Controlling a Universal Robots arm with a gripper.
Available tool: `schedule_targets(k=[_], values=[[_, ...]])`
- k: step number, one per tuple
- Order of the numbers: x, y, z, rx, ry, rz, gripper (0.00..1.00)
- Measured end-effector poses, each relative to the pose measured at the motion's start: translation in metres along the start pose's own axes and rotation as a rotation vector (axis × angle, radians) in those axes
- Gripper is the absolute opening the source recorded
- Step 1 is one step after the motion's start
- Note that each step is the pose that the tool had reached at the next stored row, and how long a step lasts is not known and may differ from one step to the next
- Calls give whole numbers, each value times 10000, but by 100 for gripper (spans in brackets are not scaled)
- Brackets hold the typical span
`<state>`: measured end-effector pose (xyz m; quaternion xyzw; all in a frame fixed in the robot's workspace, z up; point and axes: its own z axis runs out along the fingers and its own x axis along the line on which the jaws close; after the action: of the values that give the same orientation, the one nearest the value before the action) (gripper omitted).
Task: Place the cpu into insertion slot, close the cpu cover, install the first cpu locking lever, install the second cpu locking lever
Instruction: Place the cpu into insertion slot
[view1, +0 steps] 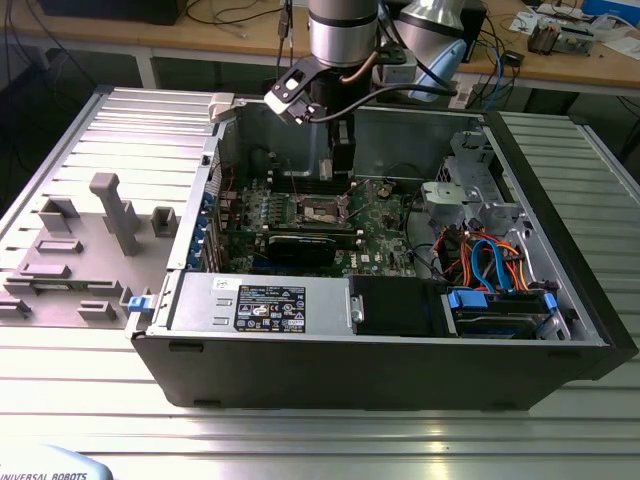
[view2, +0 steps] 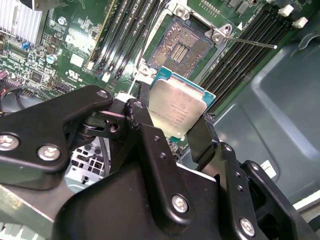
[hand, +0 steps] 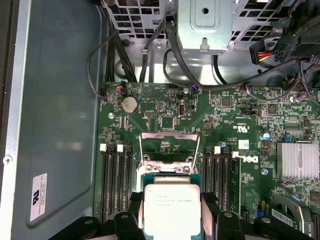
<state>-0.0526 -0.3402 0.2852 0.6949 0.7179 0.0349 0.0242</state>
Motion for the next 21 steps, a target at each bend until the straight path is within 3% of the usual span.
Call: schedule_targets(k=[21], values=[[-1,-7,80,-1,1,0,54]])
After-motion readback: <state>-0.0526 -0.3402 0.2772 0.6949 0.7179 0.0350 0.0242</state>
